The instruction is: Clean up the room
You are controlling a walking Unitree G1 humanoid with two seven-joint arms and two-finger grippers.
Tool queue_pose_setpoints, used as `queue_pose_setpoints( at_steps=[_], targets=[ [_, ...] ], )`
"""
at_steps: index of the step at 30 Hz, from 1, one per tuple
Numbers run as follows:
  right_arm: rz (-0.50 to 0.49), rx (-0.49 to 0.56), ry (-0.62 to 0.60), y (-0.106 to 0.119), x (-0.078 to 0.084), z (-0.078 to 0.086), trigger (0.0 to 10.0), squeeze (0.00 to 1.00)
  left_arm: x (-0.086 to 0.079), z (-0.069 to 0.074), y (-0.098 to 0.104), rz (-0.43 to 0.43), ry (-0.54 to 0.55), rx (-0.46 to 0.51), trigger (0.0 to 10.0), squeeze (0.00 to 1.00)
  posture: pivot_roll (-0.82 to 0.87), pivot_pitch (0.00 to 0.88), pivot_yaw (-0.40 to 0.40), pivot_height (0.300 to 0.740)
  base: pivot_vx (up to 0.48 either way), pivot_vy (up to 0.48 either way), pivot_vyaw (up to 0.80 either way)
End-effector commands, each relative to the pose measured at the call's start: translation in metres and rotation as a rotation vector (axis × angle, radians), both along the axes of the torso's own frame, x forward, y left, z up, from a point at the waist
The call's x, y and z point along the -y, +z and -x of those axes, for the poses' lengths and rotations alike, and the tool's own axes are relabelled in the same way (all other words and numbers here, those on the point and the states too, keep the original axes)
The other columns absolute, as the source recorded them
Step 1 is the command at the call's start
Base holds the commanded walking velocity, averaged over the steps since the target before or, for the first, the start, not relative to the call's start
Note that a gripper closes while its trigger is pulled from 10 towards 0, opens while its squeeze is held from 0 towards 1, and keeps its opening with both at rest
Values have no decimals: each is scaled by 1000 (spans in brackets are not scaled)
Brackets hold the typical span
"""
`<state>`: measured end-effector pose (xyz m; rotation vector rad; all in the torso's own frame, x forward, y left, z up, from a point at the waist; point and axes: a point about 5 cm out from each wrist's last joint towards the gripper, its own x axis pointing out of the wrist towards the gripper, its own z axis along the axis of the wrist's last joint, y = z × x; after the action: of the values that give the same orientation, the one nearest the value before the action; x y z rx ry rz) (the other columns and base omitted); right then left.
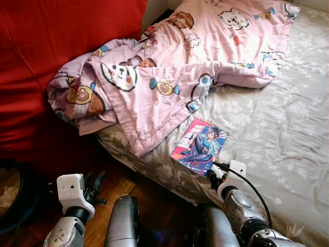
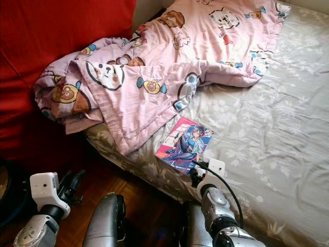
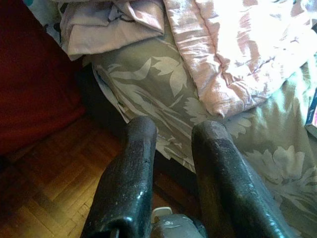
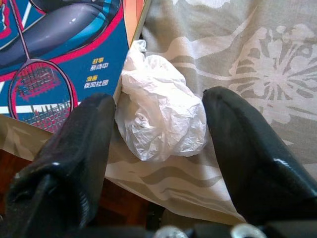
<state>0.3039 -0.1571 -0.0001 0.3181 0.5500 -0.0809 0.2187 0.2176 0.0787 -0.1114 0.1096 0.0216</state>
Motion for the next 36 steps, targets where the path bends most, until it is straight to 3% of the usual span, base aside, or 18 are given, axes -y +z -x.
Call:
queue_pose_setpoints(
  at_steps=[1,2,3,18,36],
  targets=[
    [-10,-56,-10,-11,0,10,5569,0,-4,5,-2,-1,14,-21,10000,0,193,289,-16,602,0,0,0],
    [-11,-55,-10,-11,0,10,5569,0,-4,6,-2,-2,14,-22,10000,0,192,288,-16,602,0,0,0],
    [-13,-54,-9,-10,0,10,0,0,-4,6,-2,-3,13,-23,10000,0,192,288,-15,602,0,0,0],
    [-21,-53,-9,-11,-2,11,0,0,-4,4,-3,-7,13,-29,10000,0,194,271,-14,602,0,0,0],
    [-21,-40,-11,-9,-2,8,0,0,-3,-10,-3,-9,20,-11,10000,0,184,210,-30,602,0,0,0]
  ],
)
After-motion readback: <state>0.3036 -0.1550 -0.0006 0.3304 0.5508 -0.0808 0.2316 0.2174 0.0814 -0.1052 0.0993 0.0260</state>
